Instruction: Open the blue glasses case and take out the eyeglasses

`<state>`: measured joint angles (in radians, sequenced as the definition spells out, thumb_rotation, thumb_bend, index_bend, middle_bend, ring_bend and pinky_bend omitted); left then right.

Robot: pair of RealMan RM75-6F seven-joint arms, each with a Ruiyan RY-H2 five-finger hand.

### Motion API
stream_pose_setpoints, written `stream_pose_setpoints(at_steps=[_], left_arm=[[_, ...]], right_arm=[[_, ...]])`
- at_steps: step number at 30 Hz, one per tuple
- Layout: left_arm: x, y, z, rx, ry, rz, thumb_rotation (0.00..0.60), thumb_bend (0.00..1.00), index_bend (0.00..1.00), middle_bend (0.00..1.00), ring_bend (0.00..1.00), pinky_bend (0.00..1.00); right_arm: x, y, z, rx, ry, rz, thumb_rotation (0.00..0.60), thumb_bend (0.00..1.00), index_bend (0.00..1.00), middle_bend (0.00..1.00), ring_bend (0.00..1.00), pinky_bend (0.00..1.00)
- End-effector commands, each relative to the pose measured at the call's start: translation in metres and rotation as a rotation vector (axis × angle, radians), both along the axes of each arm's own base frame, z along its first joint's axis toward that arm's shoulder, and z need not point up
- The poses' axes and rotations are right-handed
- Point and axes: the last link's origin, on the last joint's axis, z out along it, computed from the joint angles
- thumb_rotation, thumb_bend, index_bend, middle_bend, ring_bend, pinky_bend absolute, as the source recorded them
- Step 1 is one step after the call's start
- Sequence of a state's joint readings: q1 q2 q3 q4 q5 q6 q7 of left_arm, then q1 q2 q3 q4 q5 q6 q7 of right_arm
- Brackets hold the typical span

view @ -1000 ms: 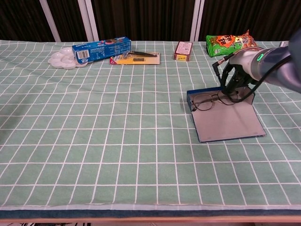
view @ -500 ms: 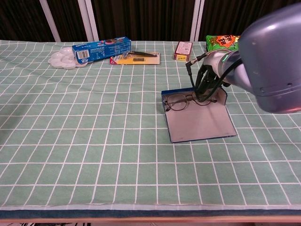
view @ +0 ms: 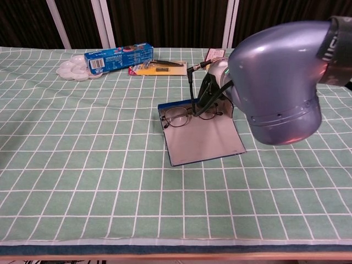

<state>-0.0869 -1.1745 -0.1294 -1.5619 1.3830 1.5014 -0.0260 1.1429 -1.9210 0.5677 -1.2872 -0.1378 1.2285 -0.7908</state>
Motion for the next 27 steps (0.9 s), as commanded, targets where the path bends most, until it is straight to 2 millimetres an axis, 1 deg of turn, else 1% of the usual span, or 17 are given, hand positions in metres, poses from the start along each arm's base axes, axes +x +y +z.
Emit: stream_pose_setpoints(at_steps=[1,13,27], left_arm=[[0.000,0.000,0.000,0.001,-0.001,0.000,0.600,0.01,0.00,0.00,0.00,0.00],[0.000,0.000,0.000,-0.001,0.004,-0.003,0.600,0.01,0.00,0.00,0.00,0.00],[0.000,0.000,0.000,0.001,0.006,-0.001,0.600,0.01,0.00,0.00,0.00,0.00]], right_arm=[[0.007,-0.002,-0.002,-0.022,-0.051,-0.009,0.600,0.51,0.60,0.99,1.00,0.98],[0.013,-0.006,-0.004,-0.058,-0.174,-0.051,0.600,0.51,0.61,0.99,1.00,0.98],[0.018,-0.004,-0.013,-0.080,-0.278,-0.070,0.600,0.51,0.63,0.99,1.00,0.98]])
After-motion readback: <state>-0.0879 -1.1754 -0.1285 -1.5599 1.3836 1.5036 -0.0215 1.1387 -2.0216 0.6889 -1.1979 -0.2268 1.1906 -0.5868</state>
